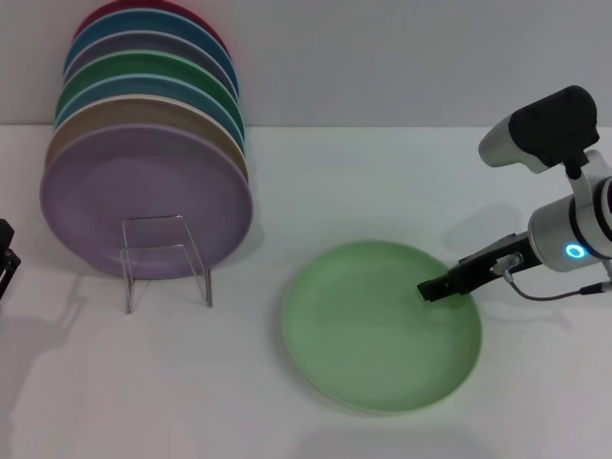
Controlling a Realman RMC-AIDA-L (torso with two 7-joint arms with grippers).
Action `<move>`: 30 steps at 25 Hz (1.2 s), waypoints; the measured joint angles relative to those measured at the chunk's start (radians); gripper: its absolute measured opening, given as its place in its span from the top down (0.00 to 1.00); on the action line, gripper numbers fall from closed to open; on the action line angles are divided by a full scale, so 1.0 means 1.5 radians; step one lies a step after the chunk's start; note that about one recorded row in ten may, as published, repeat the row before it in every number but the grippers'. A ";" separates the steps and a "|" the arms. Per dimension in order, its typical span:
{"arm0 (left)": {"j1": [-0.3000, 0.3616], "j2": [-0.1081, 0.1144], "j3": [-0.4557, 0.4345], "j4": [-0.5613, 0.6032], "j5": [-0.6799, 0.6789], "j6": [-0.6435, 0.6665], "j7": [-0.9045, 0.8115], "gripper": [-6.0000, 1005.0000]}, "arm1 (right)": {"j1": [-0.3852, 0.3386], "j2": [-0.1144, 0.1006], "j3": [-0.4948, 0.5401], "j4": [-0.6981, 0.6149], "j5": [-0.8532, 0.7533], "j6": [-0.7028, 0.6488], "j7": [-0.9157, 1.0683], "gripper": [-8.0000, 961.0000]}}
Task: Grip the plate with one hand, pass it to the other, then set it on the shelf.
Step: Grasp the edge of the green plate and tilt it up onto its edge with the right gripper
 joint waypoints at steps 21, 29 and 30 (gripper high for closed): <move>-0.002 0.000 0.008 -0.005 -0.002 -0.001 0.000 0.19 | 0.015 0.002 -0.027 -0.018 -0.019 -0.009 -0.002 0.70; -0.001 0.000 0.008 -0.006 -0.001 -0.001 0.000 0.19 | 0.005 0.003 -0.027 0.002 0.005 -0.017 -0.003 0.78; -0.001 0.000 0.008 -0.006 -0.001 -0.001 0.000 0.19 | 0.005 0.003 -0.027 0.002 0.005 -0.017 -0.003 0.80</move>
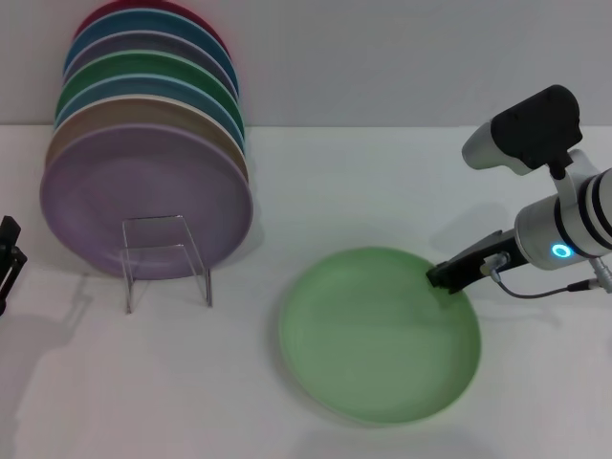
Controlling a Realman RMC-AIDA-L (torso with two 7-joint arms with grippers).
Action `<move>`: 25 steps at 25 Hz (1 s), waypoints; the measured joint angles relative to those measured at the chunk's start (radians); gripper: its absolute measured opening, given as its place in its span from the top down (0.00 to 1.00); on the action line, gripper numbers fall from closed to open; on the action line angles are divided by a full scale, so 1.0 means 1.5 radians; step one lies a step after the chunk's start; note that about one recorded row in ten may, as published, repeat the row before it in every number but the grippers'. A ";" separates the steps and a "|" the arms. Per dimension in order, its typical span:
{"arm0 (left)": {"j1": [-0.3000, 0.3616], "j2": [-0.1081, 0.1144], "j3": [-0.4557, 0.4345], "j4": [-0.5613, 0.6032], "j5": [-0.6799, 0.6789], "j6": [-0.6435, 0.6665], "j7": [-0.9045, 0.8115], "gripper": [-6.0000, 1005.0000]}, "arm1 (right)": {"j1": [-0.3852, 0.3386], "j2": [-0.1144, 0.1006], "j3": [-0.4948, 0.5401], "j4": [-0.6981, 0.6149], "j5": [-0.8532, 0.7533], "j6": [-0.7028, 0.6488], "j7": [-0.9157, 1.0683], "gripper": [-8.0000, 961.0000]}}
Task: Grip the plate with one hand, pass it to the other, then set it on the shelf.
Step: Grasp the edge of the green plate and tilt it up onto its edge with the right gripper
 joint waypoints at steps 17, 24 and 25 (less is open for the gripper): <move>0.011 0.000 0.012 -0.013 0.000 0.015 -0.001 0.19 | -0.103 -0.001 0.016 0.132 0.139 -0.004 -0.074 0.97; 0.014 0.011 0.095 -0.026 0.002 0.073 -0.007 0.21 | -0.201 0.000 0.029 0.202 0.246 -0.011 -0.196 0.97; 0.014 0.013 0.102 -0.035 0.005 0.077 -0.010 0.21 | -0.216 0.000 0.033 0.207 0.271 -0.012 -0.227 0.97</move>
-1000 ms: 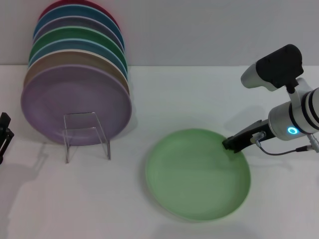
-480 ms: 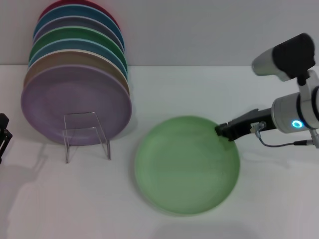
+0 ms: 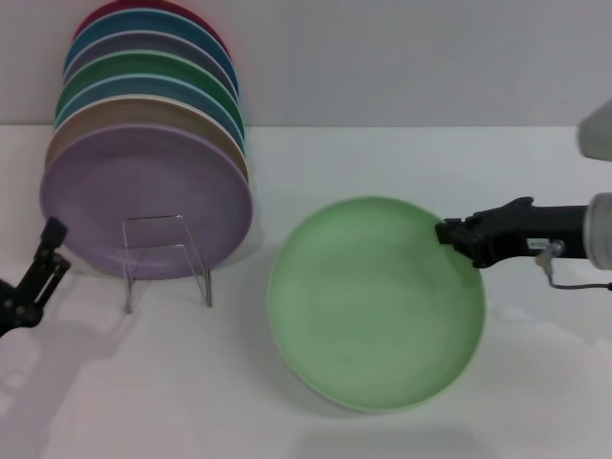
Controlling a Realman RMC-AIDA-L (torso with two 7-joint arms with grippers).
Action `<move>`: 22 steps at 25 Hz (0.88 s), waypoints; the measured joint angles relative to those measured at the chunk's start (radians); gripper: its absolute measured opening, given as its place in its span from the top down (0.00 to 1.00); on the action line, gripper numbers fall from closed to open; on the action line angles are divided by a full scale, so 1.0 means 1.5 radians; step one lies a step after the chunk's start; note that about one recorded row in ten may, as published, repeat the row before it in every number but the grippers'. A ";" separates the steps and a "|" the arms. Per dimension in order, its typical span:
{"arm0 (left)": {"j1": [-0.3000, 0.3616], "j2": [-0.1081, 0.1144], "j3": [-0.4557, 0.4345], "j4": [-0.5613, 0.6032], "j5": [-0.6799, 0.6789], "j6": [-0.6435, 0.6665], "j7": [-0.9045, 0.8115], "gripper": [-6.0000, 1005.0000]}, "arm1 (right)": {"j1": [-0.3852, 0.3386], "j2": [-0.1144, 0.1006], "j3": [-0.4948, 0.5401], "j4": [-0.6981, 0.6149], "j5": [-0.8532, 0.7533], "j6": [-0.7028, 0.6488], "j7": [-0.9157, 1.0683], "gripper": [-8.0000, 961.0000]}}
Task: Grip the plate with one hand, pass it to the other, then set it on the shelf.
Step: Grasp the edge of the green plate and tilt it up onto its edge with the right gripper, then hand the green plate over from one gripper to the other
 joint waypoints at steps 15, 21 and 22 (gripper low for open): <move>0.105 0.141 0.044 -0.661 0.055 -0.624 0.112 0.25 | -0.108 0.007 0.042 0.012 0.186 -0.043 -0.287 0.97; 0.102 0.196 0.062 -0.930 0.055 -0.950 0.114 0.26 | -0.110 0.007 0.029 0.011 0.188 -0.081 -0.308 0.97; 0.091 0.195 0.062 -1.005 0.055 -1.062 0.121 0.26 | -0.109 0.007 0.027 0.011 0.190 -0.086 -0.312 0.97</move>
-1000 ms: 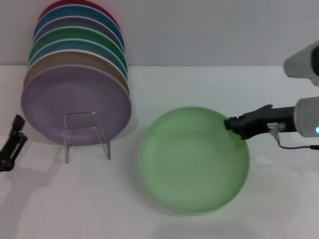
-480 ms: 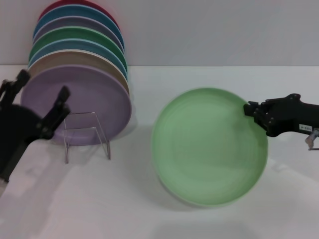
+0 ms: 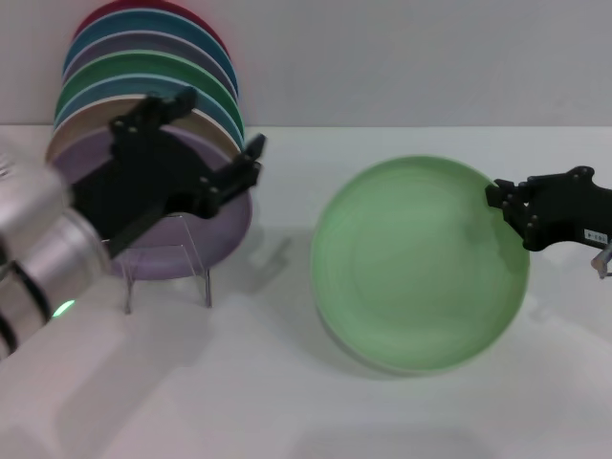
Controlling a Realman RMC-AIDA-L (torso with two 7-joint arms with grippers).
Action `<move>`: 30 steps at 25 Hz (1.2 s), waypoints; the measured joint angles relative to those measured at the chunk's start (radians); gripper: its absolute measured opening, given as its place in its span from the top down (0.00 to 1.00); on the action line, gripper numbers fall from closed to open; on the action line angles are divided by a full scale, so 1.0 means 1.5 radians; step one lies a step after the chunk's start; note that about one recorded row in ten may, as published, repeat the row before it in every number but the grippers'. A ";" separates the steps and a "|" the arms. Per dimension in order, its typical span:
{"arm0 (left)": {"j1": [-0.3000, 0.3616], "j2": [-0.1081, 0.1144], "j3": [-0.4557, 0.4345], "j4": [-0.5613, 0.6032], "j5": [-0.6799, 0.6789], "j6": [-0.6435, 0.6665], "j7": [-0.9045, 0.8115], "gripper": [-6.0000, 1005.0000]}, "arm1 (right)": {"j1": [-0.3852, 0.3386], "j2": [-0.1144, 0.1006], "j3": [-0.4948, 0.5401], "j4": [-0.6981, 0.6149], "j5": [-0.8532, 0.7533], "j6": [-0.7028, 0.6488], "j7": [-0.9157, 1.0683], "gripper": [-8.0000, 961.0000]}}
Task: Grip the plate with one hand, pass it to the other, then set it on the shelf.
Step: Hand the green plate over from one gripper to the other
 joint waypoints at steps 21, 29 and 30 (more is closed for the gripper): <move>-0.105 -0.198 -0.153 -0.098 -0.165 -0.510 0.354 0.31 | -0.017 -0.001 -0.034 0.019 0.058 -0.003 -0.099 0.97; -0.149 -0.200 -0.165 -0.032 -0.176 -0.531 0.350 0.33 | -0.030 -0.001 -0.040 0.017 0.116 0.017 -0.168 0.97; -0.153 -0.200 -0.166 -0.026 -0.178 -0.532 0.350 0.33 | -0.031 -0.002 -0.040 0.017 0.119 0.020 -0.172 0.97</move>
